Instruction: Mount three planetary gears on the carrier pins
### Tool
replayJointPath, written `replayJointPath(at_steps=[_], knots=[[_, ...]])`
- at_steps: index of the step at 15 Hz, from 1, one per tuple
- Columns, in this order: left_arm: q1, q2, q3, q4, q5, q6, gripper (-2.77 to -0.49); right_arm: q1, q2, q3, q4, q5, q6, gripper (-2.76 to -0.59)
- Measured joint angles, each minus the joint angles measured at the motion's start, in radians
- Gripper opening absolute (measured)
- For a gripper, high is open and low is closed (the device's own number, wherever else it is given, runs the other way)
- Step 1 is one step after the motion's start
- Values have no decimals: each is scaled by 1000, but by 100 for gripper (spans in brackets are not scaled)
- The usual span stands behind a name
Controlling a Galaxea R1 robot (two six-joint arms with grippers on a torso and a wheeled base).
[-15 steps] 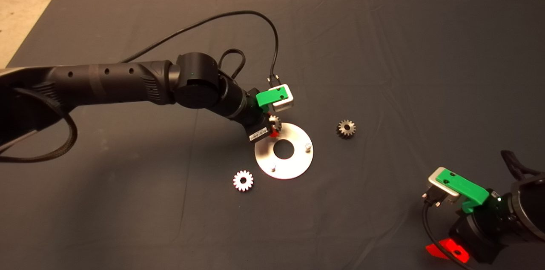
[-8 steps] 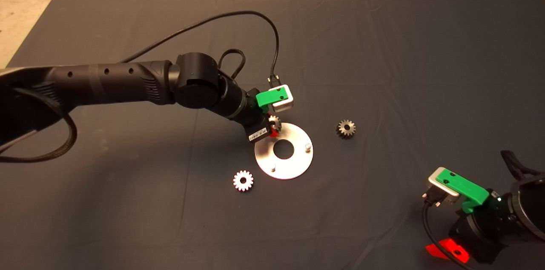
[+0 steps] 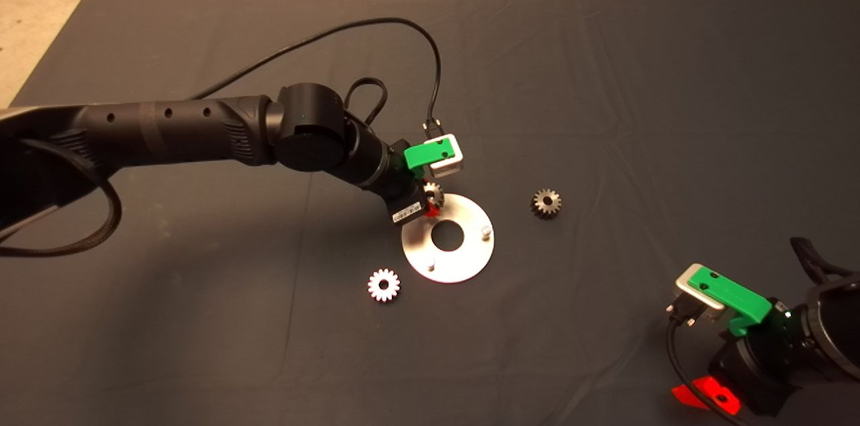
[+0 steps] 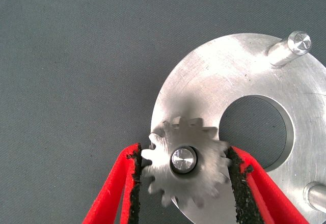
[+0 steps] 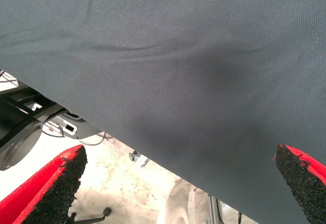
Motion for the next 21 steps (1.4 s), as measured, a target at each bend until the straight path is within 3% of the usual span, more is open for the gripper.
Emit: replayJointPath(at_steps=[5, 7, 9, 10, 11, 12, 14, 17, 19, 21], knots=[[0, -3, 0, -7, -11, 0, -211, 0, 0, 0, 0, 0, 0, -60], [-2, -7, 0, -30, -7, 0, -197, 0, 0, 0, 0, 0, 0, -60], [-24, -15, 0, -96, 35, 0, -194, 0, 0, 0, 0, 0, 0, -60], [-40, -19, 1, -129, 71, 0, -187, 0, 0, 0, 0, 0, 0, -60], [-55, -28, 2, -146, 97, 0, -182, 0, 0, 0, 0, 0, 0, -60], [-65, -47, 9, -153, 108, 0, -181, 0, 0, 0, 0, 0, 0, -60], [-73, -89, 23, -160, 115, 0, -166, 0, 0, 0, 0, -1, 0, -60], [-73, -147, 61, -161, 122, -1, -166, 0, 3, 0, 0, 0, 0, -60], [-76, -182, 138, -161, 123, -8, -162, 0, 3, 0, 0, -1, 0, -60], [-76, -221, 234, -166, 123, -59, -153, 0, 3, 0, 0, 0, 0, -60]])
